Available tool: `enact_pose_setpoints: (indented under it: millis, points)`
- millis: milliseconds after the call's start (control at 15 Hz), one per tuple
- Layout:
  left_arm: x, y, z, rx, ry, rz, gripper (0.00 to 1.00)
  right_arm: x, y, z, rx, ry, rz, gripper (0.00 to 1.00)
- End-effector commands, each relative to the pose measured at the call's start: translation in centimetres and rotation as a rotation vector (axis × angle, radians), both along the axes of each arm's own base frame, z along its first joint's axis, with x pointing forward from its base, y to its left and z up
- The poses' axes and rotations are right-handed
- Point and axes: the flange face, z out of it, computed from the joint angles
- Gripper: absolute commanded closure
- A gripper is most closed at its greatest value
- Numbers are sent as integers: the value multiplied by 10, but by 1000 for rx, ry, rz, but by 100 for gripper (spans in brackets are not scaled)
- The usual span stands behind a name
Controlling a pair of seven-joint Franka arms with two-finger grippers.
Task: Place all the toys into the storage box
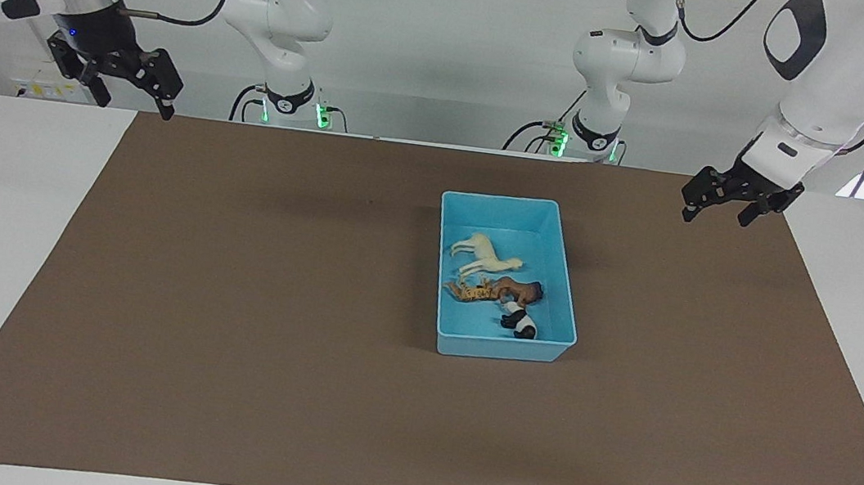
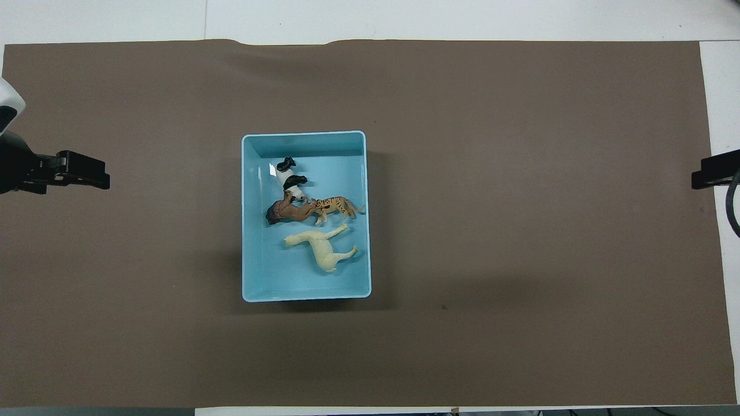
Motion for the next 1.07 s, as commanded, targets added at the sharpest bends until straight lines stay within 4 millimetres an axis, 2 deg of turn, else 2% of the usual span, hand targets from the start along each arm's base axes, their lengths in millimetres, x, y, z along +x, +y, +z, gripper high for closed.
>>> enact_pose_setpoints:
  millis: [0,133,267,400,533,1000]
  points:
    - [-2,6,0,11,12,-15,0,-8,-1,0,-4,16,-15,0]
    - [-1,3,1,10,10,-22,0,-11,0,-2,-4,43,-13,0]
    - [2,1,13,2,4,-25,0,-12,3,0,-4,39,-11,0]
    - [2,1,13,18,26,-31,0,-12,3,1,-3,40,-11,0]
    - [0,-18,13,48,32,-71,0,-12,2,2,-3,36,-9,0]
    - [1,-7,14,42,31,-50,0,-12,4,1,-3,39,-3,0]
